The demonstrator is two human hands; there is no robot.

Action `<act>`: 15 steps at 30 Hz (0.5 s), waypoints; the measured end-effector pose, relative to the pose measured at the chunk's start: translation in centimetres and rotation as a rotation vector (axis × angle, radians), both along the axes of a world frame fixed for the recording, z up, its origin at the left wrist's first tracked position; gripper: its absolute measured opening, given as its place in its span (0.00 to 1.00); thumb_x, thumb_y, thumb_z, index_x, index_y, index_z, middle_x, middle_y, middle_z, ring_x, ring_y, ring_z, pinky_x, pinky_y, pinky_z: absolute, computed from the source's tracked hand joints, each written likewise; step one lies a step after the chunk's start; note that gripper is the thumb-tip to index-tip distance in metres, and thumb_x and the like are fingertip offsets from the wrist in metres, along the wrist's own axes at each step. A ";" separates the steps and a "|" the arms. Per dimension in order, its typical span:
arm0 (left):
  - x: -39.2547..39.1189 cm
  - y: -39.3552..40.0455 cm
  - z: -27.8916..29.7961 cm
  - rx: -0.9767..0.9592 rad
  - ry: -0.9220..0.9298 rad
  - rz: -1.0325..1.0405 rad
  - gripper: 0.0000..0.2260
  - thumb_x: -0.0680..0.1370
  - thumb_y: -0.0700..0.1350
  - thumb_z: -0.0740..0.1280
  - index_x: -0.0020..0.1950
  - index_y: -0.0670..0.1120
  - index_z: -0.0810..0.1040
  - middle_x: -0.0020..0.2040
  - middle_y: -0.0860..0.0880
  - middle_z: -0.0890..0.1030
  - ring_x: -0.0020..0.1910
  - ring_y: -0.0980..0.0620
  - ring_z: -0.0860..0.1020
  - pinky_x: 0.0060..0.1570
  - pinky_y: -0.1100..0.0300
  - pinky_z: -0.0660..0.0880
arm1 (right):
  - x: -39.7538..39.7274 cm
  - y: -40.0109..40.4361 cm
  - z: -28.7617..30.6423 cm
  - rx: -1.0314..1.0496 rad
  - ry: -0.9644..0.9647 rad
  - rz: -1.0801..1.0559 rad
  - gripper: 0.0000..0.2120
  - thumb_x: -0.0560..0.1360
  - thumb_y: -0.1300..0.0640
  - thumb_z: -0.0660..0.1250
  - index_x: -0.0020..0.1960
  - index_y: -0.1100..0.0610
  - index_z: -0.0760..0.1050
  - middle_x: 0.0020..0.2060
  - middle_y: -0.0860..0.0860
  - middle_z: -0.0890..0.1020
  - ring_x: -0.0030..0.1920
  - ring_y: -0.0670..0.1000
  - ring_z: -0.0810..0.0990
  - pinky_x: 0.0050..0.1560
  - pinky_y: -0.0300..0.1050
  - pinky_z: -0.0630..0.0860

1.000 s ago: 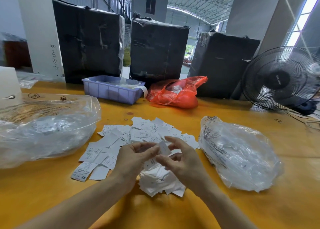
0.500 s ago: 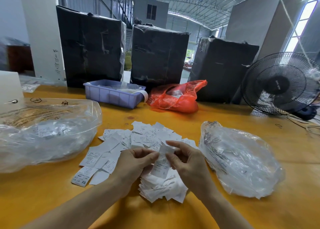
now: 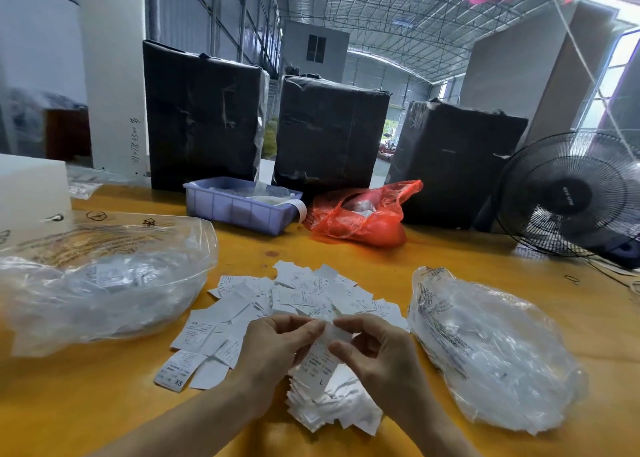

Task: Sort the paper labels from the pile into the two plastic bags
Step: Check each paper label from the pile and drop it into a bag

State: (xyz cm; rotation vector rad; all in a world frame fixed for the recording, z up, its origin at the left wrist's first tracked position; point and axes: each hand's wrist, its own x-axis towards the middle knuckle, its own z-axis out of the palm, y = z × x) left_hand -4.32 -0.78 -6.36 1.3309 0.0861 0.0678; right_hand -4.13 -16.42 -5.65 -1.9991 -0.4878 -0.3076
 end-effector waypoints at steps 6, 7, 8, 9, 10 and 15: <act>0.2 0.0 -0.4 0.099 -0.049 -0.069 0.06 0.68 0.45 0.75 0.41 0.43 0.85 0.41 0.45 0.85 0.43 0.49 0.84 0.40 0.60 0.77 | 0.1 -0.2 0.0 0.087 -0.040 -0.012 0.07 0.71 0.66 0.72 0.41 0.55 0.81 0.34 0.51 0.83 0.33 0.48 0.81 0.38 0.44 0.79; 0.0 0.0 -0.3 0.129 -0.062 -0.114 0.09 0.66 0.46 0.76 0.42 0.42 0.85 0.41 0.45 0.85 0.43 0.50 0.84 0.41 0.61 0.77 | 0.1 -0.2 0.1 0.096 -0.049 -0.021 0.07 0.71 0.67 0.71 0.41 0.56 0.81 0.33 0.51 0.83 0.32 0.47 0.81 0.37 0.43 0.79; 0.0 -0.1 -0.3 0.162 -0.079 -0.157 0.10 0.65 0.45 0.76 0.42 0.41 0.85 0.40 0.44 0.85 0.41 0.50 0.83 0.40 0.63 0.76 | 0.0 -0.2 0.2 0.095 -0.049 -0.028 0.07 0.71 0.67 0.71 0.40 0.56 0.81 0.33 0.52 0.83 0.32 0.47 0.81 0.37 0.43 0.79; -0.1 -0.1 -0.2 0.191 -0.091 -0.182 0.09 0.66 0.44 0.76 0.41 0.40 0.84 0.39 0.43 0.85 0.39 0.51 0.83 0.39 0.64 0.75 | 0.0 -0.2 0.4 0.080 -0.046 -0.034 0.09 0.71 0.68 0.71 0.40 0.55 0.80 0.33 0.52 0.83 0.32 0.47 0.81 0.37 0.45 0.79; 0.0 0.0 0.1 0.224 -0.099 -0.182 0.07 0.68 0.42 0.76 0.41 0.39 0.84 0.37 0.44 0.84 0.37 0.53 0.82 0.36 0.65 0.75 | 0.0 -0.4 0.7 0.053 -0.053 -0.048 0.10 0.72 0.68 0.70 0.39 0.53 0.80 0.33 0.53 0.83 0.32 0.47 0.81 0.37 0.47 0.80; 2.1 4.5 3.7 0.317 -0.213 0.115 0.01 0.73 0.40 0.71 0.43 0.43 0.82 0.38 0.45 0.83 0.38 0.51 0.80 0.34 0.62 0.74 | 1.8 -5.6 2.5 -0.268 -0.278 -0.476 0.06 0.75 0.66 0.66 0.45 0.60 0.81 0.37 0.52 0.84 0.38 0.49 0.81 0.41 0.40 0.78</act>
